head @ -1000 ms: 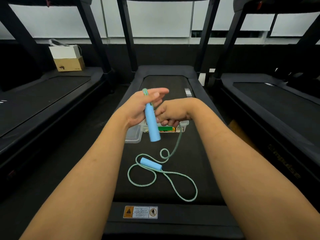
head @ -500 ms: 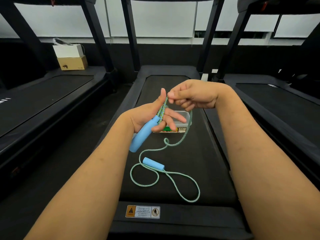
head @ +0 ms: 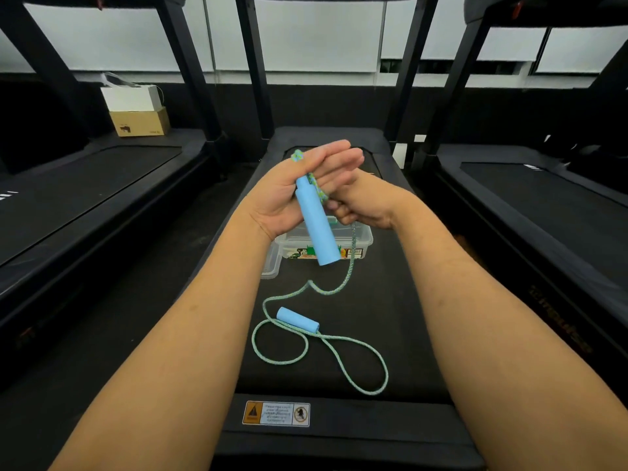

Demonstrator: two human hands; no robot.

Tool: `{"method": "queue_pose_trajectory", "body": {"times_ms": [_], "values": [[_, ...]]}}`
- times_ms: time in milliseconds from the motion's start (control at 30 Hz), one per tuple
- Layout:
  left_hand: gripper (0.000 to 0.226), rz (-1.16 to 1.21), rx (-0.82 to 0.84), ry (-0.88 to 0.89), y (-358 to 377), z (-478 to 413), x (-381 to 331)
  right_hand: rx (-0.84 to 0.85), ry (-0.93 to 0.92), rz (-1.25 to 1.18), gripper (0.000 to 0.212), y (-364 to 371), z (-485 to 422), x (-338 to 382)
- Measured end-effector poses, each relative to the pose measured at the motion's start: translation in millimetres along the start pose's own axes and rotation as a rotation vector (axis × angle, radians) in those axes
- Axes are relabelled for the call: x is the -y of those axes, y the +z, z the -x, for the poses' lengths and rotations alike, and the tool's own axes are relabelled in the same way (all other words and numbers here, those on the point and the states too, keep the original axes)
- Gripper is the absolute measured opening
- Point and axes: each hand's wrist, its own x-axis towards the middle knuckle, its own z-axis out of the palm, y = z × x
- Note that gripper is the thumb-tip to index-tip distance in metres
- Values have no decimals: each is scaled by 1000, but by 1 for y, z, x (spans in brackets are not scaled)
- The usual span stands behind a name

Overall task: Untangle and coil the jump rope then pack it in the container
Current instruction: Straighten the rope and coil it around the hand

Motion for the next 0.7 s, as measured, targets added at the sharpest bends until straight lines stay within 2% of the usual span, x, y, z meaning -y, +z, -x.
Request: {"method": "queue_pose_trajectory", "body": {"times_ms": [133,233,400,500,600,700], "values": [[32,-150,-171,-46,-3,-3,-12,75,91,29,19,-6,3,-6],[39,-43,-212,148,3,-5,-47,18,87,-9,30,-10,7,-25],[44,240,-174,561,-13,19,-129,-234,31,-457,30,-47,30,-65],[42,363,-278,648,-41,40,-147,-460,-10,-539,32,-87,56,-75],[40,429,-418,609,-62,44,-141,-658,6,-360,33,-117,80,-80],[34,188,-514,408,-59,30,-121,-681,147,83,22,-121,79,-73]]}}
